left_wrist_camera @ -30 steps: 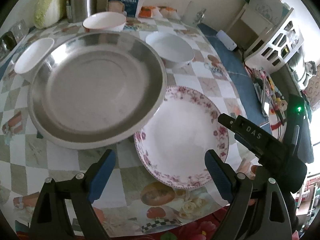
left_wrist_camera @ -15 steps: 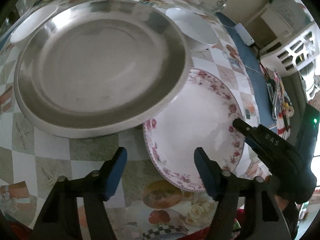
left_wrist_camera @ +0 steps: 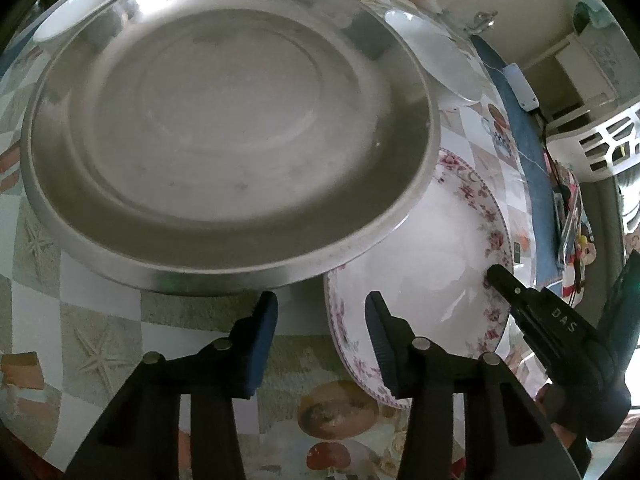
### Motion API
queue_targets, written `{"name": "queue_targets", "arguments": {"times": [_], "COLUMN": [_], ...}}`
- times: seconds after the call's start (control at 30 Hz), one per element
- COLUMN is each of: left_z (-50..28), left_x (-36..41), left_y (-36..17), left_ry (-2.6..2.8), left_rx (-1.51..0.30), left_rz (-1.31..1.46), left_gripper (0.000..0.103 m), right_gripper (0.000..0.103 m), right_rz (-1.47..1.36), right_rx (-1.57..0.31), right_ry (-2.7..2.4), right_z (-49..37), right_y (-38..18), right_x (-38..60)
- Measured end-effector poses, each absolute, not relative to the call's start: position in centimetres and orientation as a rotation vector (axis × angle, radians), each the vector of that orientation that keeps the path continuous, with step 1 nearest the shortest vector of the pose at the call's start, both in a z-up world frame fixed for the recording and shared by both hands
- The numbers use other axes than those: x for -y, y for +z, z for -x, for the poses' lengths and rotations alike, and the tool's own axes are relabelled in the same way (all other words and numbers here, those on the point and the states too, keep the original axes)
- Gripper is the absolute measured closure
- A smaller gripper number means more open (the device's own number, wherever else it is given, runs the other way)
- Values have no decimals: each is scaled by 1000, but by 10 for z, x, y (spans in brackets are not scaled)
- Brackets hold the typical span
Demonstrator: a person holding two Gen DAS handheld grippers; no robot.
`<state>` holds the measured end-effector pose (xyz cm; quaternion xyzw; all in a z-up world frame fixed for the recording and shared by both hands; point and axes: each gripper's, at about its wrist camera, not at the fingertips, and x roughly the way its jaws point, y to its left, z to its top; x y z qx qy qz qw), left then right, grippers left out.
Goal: Organize plates and bowls
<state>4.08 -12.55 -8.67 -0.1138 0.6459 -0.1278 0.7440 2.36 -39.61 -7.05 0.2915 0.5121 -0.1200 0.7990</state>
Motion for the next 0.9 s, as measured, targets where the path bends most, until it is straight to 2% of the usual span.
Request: {"name": "queue_targets", "arguments": {"times": [0.2,0.33,0.53,0.9], "left_z": [-43,-43,-41,-39], "left_x": [134,136,150,188], "left_y": [-88,-89,-90,-90], "left_ry": [-268,-258,-293,-372], "left_rx": [-1396,-1387,-1384,-1377], "left_rz": [219,215,185,80], "left_gripper": [73,77,81,81], "right_gripper": [86,86,86,86], "right_rz": [-640,-656,-641,-668], "right_rx": [-1100,-1100,-1106,-1080], "right_ry": [-239,-228,-227,-240], "right_z": [-23,-22,-22,-14], "right_y": [-72,-73,-72,-73], "right_x": [398,400,401,430]}}
